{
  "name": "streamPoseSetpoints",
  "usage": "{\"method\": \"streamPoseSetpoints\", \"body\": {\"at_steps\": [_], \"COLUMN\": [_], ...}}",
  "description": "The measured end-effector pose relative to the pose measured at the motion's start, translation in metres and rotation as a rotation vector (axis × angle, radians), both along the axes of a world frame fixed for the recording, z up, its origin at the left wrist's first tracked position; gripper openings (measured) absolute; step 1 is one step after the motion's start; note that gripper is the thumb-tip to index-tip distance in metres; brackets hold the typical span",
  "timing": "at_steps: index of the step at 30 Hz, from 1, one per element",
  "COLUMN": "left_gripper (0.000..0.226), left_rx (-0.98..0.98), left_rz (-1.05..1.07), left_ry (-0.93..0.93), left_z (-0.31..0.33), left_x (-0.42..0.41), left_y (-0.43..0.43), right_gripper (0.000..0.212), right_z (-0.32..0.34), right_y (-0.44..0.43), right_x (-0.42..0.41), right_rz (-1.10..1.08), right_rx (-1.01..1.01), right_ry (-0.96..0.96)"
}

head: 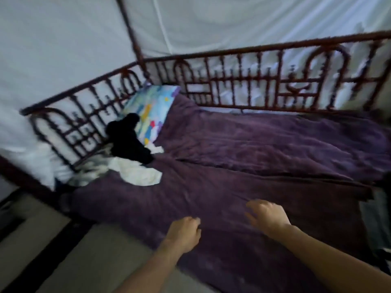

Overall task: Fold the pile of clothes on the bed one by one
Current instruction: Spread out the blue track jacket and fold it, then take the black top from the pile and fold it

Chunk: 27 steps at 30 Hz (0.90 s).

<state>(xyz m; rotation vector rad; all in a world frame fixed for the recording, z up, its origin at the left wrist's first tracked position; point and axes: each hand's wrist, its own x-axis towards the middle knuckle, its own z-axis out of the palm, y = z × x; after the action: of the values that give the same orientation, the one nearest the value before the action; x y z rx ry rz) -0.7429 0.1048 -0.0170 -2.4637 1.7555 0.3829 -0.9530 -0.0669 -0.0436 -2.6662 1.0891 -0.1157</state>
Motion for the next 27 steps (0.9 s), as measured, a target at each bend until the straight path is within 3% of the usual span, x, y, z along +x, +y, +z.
{"method": "streamPoseSetpoints", "body": {"at_steps": [5, 12, 27], "left_gripper": [0.026, 0.029, 0.024], "left_rx": [-0.068, -0.087, -0.012], "left_rz": [0.256, 0.447, 0.642], "left_ry": [-0.067, -0.070, -0.026], "left_z": [0.039, 0.064, 0.058], "left_x": [0.117, 0.227, 0.461], "left_y": [0.117, 0.214, 0.233], "right_gripper": [0.029, 0.028, 0.038], "right_z": [0.032, 0.074, 0.034], "right_y": [0.068, 0.123, 0.117], "right_x": [0.160, 0.308, 0.590], "right_rz": [0.224, 0.390, 0.493], "right_rx": [-0.031, -0.026, 0.067], "right_ry": [-0.064, -0.134, 0.065]}}
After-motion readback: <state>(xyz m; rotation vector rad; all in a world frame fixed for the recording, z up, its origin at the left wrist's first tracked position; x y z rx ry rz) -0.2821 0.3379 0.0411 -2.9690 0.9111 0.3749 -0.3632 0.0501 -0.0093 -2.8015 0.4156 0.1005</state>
